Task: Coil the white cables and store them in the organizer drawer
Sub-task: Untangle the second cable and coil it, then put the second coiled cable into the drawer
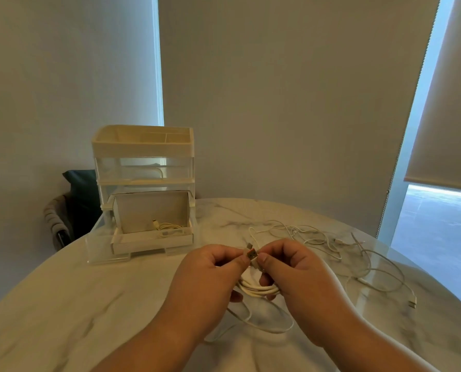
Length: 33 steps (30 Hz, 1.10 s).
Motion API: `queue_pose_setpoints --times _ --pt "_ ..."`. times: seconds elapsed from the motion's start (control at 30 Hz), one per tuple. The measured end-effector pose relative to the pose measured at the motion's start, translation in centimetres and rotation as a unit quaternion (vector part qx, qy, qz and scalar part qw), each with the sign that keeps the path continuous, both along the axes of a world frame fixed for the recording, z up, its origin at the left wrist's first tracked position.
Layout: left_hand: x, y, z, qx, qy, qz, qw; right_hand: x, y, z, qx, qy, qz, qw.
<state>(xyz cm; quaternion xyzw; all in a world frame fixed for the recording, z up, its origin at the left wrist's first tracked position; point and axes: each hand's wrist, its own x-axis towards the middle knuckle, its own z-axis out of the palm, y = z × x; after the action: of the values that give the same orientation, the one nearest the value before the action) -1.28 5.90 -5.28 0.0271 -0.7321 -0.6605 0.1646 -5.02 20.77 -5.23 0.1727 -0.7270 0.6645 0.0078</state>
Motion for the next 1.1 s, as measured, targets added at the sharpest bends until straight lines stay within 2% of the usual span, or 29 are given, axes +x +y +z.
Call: queue_pose_setpoints --times 0.23,0.37,0.43,0.6,0.8,1.1 --pt "-0.2 -1.4 0.5 -0.008 -0.016 0.018 1.000 0.0 -0.9 0.1 0.013 -0.018 0.041 0.999" --pt "-0.5 -3.2 1.1 0.062 -0.025 0.022 0.998 -0.5 -2.4 0.8 -0.110 -0.118 0.079 0.984" --pt "-0.8 -4.2 1.4 0.092 -0.026 0.032 0.995 -0.9 -3.1 1.5 -0.127 -0.126 0.095 0.979" --pt "-1.4 -6.5 1.4 0.138 -0.028 0.073 0.987 -1.5 -5.4 2.6 0.002 -0.040 0.112 0.993" --pt "-1.3 -9.0 2.3 0.139 -0.023 0.129 0.982 -3.0 -9.1 3.2 0.053 0.009 0.105 0.993" --pt "-1.7 -14.3 4.8 -0.032 -0.067 0.163 0.984 -6.7 -15.4 4.5 0.127 0.019 0.138 0.982"
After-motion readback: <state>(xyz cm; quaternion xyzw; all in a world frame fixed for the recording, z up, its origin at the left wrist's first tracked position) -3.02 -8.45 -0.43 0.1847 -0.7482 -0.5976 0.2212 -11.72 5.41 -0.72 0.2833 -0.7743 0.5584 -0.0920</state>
